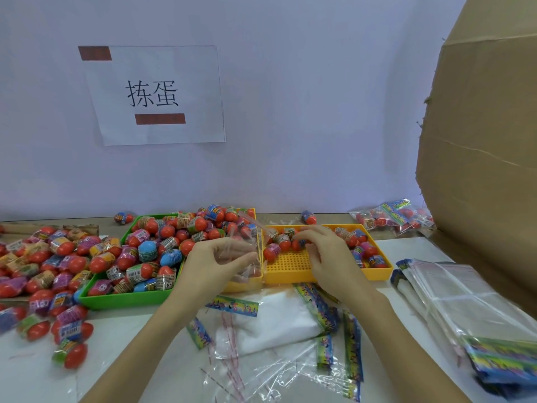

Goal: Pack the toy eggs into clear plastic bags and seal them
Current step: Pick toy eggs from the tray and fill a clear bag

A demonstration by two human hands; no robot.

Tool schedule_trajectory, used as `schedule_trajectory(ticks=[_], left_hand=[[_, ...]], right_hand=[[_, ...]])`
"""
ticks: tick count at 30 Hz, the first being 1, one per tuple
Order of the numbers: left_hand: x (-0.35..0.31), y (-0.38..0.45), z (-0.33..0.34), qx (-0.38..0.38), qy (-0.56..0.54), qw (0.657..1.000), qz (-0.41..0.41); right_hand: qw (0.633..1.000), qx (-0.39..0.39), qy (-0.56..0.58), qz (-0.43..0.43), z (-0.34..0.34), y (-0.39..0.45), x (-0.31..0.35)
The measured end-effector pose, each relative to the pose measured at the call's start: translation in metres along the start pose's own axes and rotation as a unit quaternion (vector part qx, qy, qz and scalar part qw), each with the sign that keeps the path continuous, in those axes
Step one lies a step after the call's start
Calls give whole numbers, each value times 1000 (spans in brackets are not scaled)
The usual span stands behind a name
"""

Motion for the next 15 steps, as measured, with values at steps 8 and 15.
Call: schedule_trajectory(ticks=[8, 15], left_hand=[[-1, -1, 0, 11, 2, 1000, 6], [-3, -1, 2, 21, -2, 1000, 12]], right_hand=[[991, 103, 31, -79, 27, -6, 27], [996, 76, 6, -41, 32, -5, 22]])
Point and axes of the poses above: each hand's wrist, its own y-axis towards the middle knuckle, its own z-axis out of the palm, x = y × z, the point moved 7 cm from there along y, towards the middle knuckle, and after that the axes turned 8 degrees about -x, right-handed, at the moved point
